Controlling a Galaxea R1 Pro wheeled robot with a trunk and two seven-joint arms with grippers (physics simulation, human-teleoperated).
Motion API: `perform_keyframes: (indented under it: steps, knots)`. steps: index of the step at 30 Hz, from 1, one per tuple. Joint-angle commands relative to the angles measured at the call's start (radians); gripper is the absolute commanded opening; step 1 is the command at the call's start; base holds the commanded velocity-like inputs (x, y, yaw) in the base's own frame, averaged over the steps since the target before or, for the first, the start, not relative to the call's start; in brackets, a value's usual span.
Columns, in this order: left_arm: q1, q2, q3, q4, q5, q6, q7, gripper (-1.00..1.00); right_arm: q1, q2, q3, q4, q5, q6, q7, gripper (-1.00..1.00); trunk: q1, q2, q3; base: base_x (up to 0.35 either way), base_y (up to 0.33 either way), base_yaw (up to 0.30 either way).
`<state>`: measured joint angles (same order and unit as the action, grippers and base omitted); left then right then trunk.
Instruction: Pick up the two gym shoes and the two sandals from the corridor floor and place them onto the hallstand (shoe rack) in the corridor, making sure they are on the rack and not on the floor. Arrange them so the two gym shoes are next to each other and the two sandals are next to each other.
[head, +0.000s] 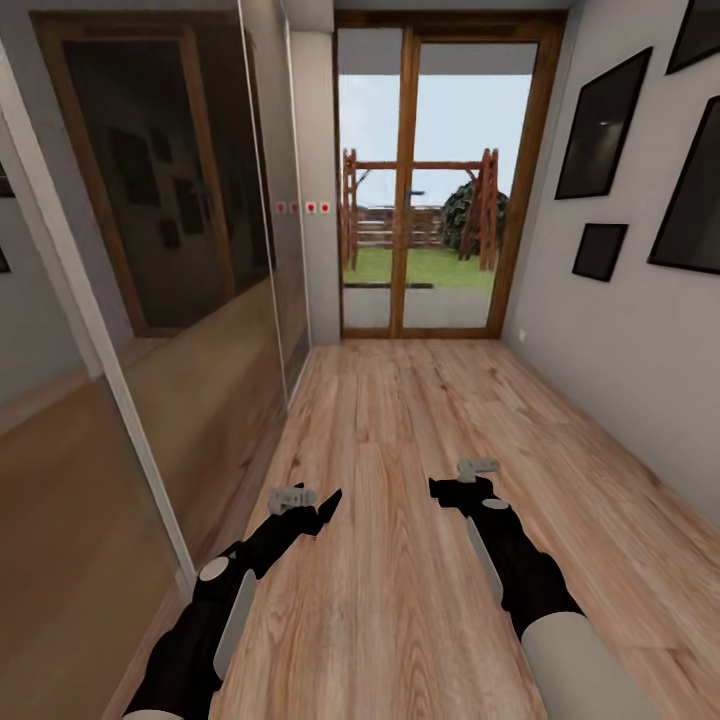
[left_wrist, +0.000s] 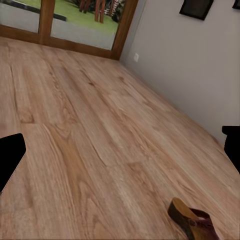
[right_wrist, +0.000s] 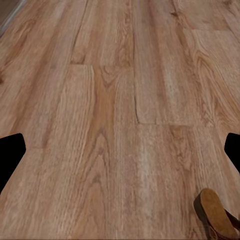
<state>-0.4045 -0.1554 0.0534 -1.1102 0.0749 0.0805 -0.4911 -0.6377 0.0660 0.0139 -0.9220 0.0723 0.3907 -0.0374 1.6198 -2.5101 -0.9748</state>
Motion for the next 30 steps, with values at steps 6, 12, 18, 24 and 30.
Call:
perform_keyframes:
  steps: [6,12,18,24,30]
  knots:
    - [-0.001,-0.001,0.003,0.0,0.008,0.008,-0.007,1.0,0.0,0.0,0.0,-0.001,0.007,0.007,-0.002,1.0,0.0,0.0,-0.001,0.347,0.0,0.0]
    - [-0.001,-0.001,0.003,0.0,0.008,0.008,-0.007,1.0,0.0,0.0,0.0,-0.001,0.007,0.007,-0.002,1.0,0.0,0.0,-0.001,0.347,0.0,0.0]
    - [-0.001,-0.001,0.003,0.0,0.008,0.008,-0.007,1.0,0.0,0.0,0.0,-0.001,0.007,0.007,-0.002,1.0,0.0,0.0,-0.001,0.347,0.0,0.0]
    - [-0.001,-0.001,0.003,0.0,0.008,0.008,-0.007,1.0,0.0,0.0,0.0,-0.002,0.007,0.007,-0.002,1.0,0.0,0.0,-0.001,0.347,0.0,0.0]
    - [-0.001,-0.001,0.003,0.0,0.008,0.008,-0.007,1.0,0.0,0.0,0.0,-0.003,0.007,0.007,-0.002,1.0,0.0,0.0,-0.001,0.347,0.0,0.0]
